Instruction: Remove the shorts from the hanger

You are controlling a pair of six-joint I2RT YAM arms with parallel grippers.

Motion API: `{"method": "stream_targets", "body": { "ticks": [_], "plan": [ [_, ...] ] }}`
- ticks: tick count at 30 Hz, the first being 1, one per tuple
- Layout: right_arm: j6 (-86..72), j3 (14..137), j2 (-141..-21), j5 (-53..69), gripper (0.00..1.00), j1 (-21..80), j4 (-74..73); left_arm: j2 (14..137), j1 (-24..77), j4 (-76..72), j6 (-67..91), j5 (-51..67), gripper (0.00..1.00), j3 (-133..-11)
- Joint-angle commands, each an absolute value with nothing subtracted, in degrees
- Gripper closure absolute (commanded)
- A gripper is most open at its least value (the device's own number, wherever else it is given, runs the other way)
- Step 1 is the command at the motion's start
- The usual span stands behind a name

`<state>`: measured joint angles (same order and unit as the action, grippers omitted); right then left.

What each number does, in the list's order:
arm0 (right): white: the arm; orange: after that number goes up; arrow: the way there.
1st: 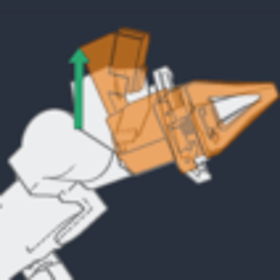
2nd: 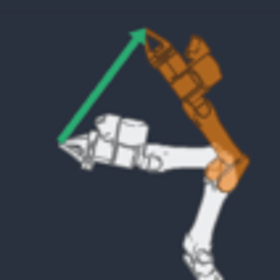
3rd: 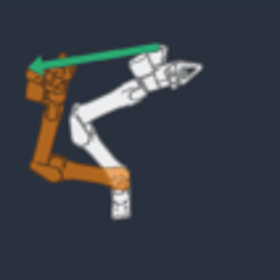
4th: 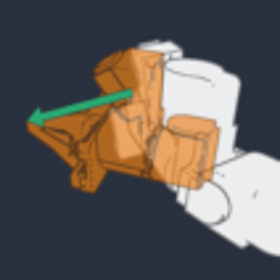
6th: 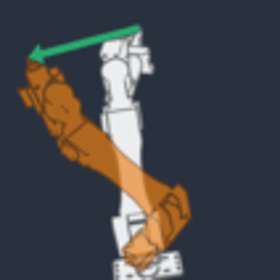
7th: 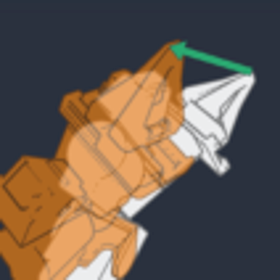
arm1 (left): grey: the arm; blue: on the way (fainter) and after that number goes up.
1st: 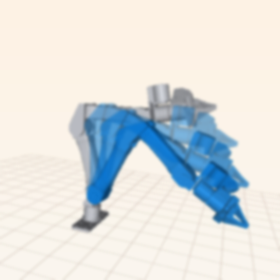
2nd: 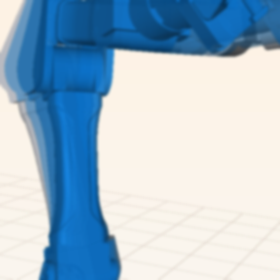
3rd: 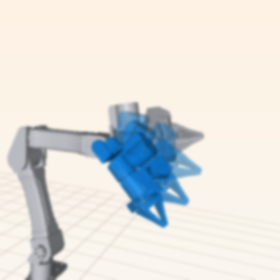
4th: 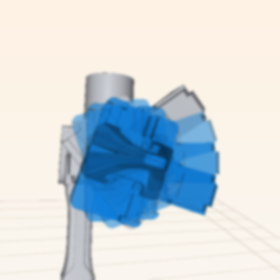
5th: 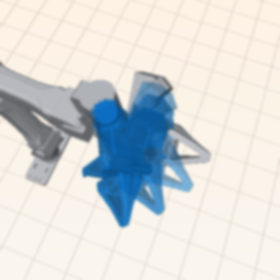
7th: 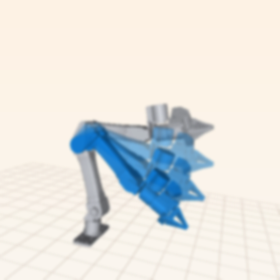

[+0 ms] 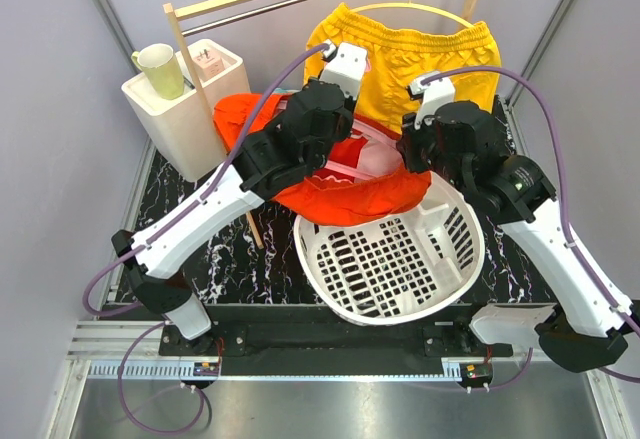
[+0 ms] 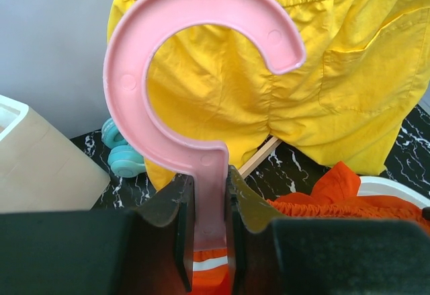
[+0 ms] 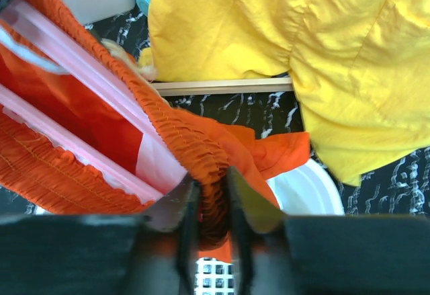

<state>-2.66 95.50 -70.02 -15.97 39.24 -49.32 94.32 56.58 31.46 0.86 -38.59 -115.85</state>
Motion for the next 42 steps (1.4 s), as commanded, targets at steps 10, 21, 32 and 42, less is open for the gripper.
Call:
{"method": "stream_targets", "body": {
  "ticks": [10, 21, 32, 42],
  "plan": [
    [-4.83, 90.8, -64.26, -22.75, 1.0, 38.85, -49.66, 86.84, 55.81, 26.63, 2.45, -39.03, 1.0, -114.17],
    [-10.98, 82.97, -55.64, -29.88, 1.0, 38.85, -51.33, 79.55, 50.81, 22.15, 13.53, -31.03, 1.0, -108.99],
    [-14.24, 80.33, -50.28, -21.46, 1.0, 38.76, -48.43, 75.06, 46.93, 20.04, 29.42, -19.36, 1.0, -105.04],
    [-16.17, 81.65, -54.4, -3.53, 1.0, 38.85, -38.07, 74.79, 46.93, 4.32, 49.82, 2.01, 1.0, -101.43]
  ]
}}
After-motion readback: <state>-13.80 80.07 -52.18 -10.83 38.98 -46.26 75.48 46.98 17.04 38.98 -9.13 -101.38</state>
